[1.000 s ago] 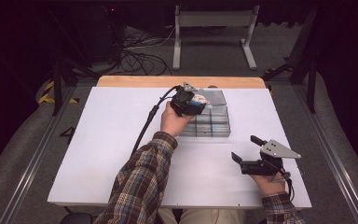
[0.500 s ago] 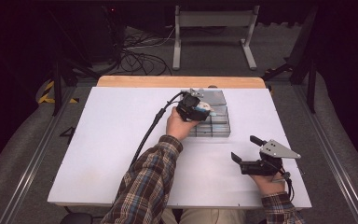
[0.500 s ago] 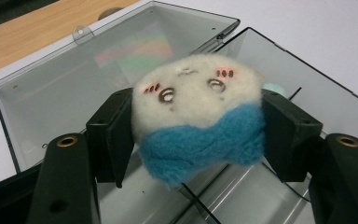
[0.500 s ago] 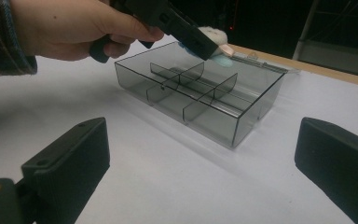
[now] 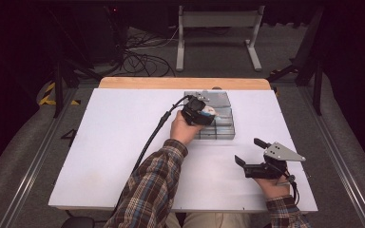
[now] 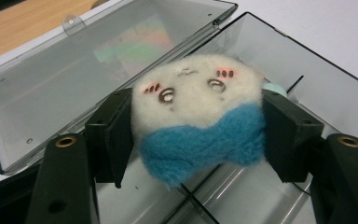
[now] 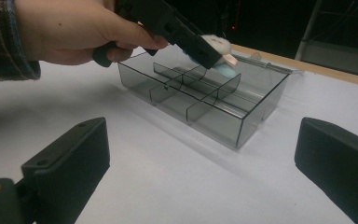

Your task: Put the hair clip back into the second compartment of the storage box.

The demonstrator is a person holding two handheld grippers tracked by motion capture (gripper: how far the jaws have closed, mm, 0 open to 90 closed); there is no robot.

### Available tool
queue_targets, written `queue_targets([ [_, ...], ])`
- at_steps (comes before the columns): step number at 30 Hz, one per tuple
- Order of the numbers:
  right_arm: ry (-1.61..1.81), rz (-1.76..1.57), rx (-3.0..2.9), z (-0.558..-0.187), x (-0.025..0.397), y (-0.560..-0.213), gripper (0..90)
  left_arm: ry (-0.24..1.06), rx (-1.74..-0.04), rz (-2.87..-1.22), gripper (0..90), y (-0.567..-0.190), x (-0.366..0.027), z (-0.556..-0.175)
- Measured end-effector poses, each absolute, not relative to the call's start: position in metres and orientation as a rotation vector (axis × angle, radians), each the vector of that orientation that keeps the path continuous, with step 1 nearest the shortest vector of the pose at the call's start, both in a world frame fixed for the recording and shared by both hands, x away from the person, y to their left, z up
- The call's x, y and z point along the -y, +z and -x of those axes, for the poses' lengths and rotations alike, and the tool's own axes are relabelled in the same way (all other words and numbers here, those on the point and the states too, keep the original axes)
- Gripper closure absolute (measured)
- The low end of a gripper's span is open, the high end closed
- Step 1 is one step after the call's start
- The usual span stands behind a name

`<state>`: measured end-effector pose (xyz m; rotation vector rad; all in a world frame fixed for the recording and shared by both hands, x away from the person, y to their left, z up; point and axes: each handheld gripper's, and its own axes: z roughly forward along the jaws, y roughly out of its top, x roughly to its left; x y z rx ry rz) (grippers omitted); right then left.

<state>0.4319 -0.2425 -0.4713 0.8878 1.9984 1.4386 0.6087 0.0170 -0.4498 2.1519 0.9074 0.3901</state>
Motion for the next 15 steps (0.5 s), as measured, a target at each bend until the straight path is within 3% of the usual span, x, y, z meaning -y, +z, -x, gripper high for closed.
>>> queue_targets([
  [15,1.447,-0.88,-1.999,-0.4316,0.2426,-0.4708,4.1,0.384,-0.925,-2.149,29.4,-0.4518,-0.0124,-0.6084],
])
